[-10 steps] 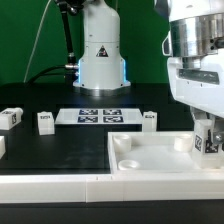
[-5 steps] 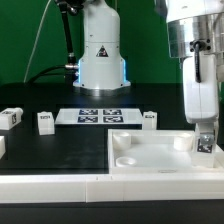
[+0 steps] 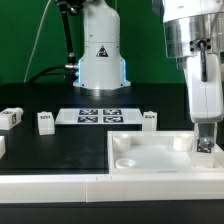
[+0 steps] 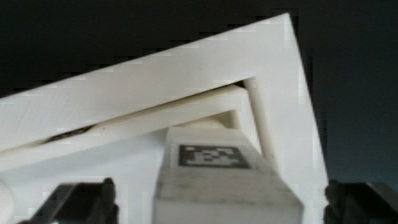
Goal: Assemble one leg
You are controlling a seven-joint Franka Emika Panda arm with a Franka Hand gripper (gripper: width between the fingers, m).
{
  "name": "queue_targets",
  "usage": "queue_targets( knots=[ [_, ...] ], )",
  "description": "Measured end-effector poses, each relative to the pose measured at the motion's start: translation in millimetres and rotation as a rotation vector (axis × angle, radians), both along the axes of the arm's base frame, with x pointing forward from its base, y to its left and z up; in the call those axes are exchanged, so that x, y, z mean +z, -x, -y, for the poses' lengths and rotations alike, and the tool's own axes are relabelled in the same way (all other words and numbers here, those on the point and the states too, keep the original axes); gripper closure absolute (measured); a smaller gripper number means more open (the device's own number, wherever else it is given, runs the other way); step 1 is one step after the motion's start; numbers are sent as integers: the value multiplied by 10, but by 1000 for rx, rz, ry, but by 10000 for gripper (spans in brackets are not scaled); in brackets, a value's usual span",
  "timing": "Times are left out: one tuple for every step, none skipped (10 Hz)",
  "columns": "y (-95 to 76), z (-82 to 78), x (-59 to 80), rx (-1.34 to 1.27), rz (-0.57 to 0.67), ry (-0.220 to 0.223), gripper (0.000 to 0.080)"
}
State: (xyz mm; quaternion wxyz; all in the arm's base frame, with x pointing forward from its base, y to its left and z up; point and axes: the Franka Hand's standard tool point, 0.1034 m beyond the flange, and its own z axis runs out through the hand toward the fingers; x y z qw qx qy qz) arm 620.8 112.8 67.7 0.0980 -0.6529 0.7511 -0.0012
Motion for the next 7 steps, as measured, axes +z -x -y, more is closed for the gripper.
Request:
queue_targets(
  knots=[
    [-3,19,0,102,13,17,180],
    [-3,18,0,181,23,29,156],
    [-3,18,0,263,34,41,151],
    [-2,10,0,249,32,38,151],
    [-1,9,0,250,33,38,150],
    [-1,8,0,251,33,38,150],
    [-1,6,0,251,33,38,150]
  ],
)
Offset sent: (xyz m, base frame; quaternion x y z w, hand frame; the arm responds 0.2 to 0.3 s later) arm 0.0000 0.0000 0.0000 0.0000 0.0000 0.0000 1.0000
